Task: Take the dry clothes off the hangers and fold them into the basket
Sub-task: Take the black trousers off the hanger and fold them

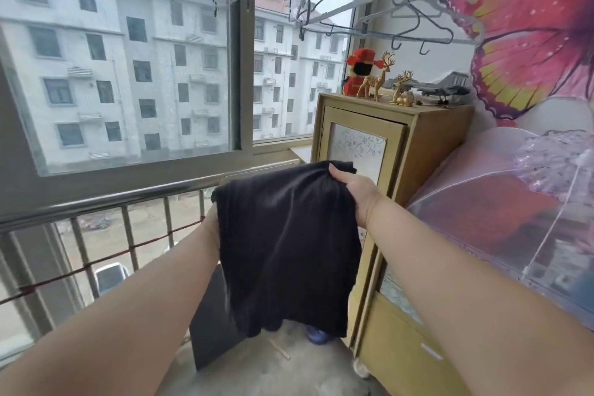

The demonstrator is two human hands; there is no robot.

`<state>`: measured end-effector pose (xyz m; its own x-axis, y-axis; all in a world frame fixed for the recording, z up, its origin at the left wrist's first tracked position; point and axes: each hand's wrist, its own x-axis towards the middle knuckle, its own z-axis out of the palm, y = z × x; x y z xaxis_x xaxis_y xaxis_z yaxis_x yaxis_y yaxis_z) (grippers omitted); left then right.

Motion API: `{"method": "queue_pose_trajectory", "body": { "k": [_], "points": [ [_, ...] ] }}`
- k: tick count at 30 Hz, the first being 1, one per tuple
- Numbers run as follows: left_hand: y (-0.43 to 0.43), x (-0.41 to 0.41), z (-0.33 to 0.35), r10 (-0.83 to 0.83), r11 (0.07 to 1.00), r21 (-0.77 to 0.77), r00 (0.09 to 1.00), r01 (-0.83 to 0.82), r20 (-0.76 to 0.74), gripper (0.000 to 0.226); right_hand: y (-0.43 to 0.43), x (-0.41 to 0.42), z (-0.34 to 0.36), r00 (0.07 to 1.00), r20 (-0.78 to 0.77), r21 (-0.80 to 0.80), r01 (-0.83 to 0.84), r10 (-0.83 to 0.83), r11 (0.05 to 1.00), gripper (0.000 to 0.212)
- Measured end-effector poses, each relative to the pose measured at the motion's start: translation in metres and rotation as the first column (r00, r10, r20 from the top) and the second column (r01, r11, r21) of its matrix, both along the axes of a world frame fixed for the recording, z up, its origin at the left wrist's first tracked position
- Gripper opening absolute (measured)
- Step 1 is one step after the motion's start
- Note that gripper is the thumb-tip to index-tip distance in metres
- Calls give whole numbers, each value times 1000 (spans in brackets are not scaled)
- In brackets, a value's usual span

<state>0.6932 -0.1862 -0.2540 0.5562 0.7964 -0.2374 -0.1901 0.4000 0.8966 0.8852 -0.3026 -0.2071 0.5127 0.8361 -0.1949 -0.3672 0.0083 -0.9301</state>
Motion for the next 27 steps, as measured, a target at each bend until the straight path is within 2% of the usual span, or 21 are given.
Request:
{"method": "queue_pose_trajectory", "body": {
  "k": [1, 3, 5, 7, 9, 11, 13, 14, 16, 18, 21, 23, 24, 25, 26, 27],
  "points": [
    [5, 2, -1, 2, 999, -47, 998, 1, 65, 35, 0, 4, -3, 999, 9, -29, 43, -42, 999, 31],
    [7, -3, -1, -48, 998, -39, 987, 54, 153, 37, 0, 10, -9, 993, 57, -153, 111, -103, 982, 30],
    [12, -7, -3, -46, 999, -19, 990, 49, 135, 38, -1, 13, -11, 985, 130, -284, 144, -111, 948, 23],
    [20, -9, -8, -6, 998, -69, 991, 15, 131, 40, -3, 12, -8, 981, 175, -361, 139, -80, 922, 22],
    [26, -12, -9, 28, 991, -133, 997, -18, 72, 38, -4, 11, -4, 982, 169, -372, 141, -83, 918, 17],
    [33, -14, -12, 37, 986, -159, 999, -42, -35, 50, -4, 14, -2, 981, 165, -354, 160, -107, 921, 11],
    [33, -15, -12, -51, 987, -161, 984, 24, -168, 66, -1, 15, -3, 978, 179, -351, 168, -110, 921, 10],
    [30, -14, -12, -101, 987, -143, 965, 67, -243, 64, 0, 15, -6, 972, 212, -352, 175, -104, 920, 12],
    [27, -13, -10, -158, 987, -77, 896, 139, -414, 48, 4, 15, -11, 938, 339, -343, 200, -77, 918, 24],
    [23, -10, -11, -133, 990, -22, 842, 142, -523, 26, 5, 13, -17, 888, 459, -343, 202, -24, 917, 35],
    [20, -4, -14, -57, 988, 63, 724, 138, -687, 16, 1, 11, -26, 840, 538, -419, 191, 74, 888, 25],
    [25, -1, -23, -25, 962, 139, 582, 236, -813, 17, -2, 10, -36, 828, 539, -470, 142, 156, 871, 17],
    [29, 1, -30, 0, 934, 177, 495, 310, -869, 24, -4, 8, -40, 831, 516, -493, 89, 208, 865, 14],
    [33, 1, -36, 26, 904, 202, 422, 378, -906, 37, -8, 5, -44, 841, 469, -524, 19, 270, 852, 20],
    [36, 1, -43, 33, 881, 214, 397, 421, -917, 50, -10, 4, -48, 847, 411, -555, -60, 337, 829, 30],
    [35, -1, -46, 12, 875, 216, 427, 433, -904, 56, -13, 3, -51, 832, 374, -584, -131, 409, 801, 39]
  ]
}}
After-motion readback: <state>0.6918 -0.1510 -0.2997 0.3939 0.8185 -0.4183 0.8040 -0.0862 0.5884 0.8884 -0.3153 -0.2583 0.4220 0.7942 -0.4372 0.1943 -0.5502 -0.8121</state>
